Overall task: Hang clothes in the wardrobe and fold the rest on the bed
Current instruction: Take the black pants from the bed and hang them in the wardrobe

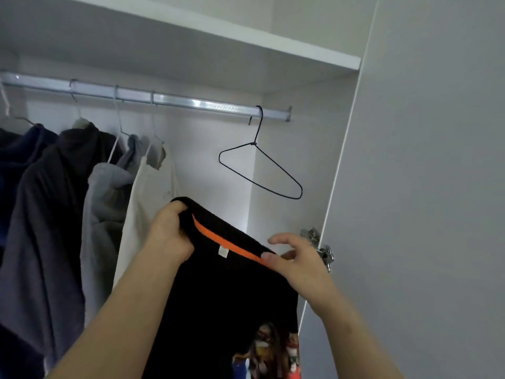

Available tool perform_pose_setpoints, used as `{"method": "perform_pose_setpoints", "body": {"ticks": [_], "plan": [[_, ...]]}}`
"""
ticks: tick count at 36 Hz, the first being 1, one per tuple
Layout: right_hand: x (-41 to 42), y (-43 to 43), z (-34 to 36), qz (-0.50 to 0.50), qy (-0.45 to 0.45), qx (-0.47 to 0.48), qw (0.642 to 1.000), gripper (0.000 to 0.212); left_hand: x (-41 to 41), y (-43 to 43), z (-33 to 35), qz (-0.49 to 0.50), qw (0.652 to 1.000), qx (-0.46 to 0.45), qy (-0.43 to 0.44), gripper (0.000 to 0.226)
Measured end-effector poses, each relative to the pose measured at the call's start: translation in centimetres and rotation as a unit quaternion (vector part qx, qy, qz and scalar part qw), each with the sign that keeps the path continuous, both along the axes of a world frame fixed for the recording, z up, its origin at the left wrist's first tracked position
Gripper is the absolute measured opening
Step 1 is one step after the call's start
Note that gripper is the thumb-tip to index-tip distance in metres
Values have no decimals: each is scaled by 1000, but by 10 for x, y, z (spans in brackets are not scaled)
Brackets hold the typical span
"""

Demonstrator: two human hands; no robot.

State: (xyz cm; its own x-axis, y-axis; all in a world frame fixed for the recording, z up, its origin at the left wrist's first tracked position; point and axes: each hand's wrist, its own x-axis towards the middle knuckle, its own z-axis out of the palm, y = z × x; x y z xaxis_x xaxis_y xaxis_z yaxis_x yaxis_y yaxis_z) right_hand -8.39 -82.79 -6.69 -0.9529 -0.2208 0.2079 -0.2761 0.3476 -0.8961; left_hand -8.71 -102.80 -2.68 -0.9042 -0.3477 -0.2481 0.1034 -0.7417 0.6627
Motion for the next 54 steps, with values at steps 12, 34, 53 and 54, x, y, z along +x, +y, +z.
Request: {"method": "perform_pose_setpoints", "body": {"ticks": [12, 34, 53, 54], "plan": [[-137, -20, 54, -190, 217, 32, 957, 18, -117, -3, 9, -34, 997, -48, -52, 18], [-259, -36, 57, -199, 78, 122, 969, 20, -215, -35, -3, -127, 990, 6, -61, 27], [-221, -51, 92, -188, 135, 39, 972, 24, -156, -17, -19, -175, 984, -17, 32, 34], [-217, -51, 88, -188, 142, 30, 972, 23, -154, -16, -20, -128, 989, -68, 41, 32]]}}
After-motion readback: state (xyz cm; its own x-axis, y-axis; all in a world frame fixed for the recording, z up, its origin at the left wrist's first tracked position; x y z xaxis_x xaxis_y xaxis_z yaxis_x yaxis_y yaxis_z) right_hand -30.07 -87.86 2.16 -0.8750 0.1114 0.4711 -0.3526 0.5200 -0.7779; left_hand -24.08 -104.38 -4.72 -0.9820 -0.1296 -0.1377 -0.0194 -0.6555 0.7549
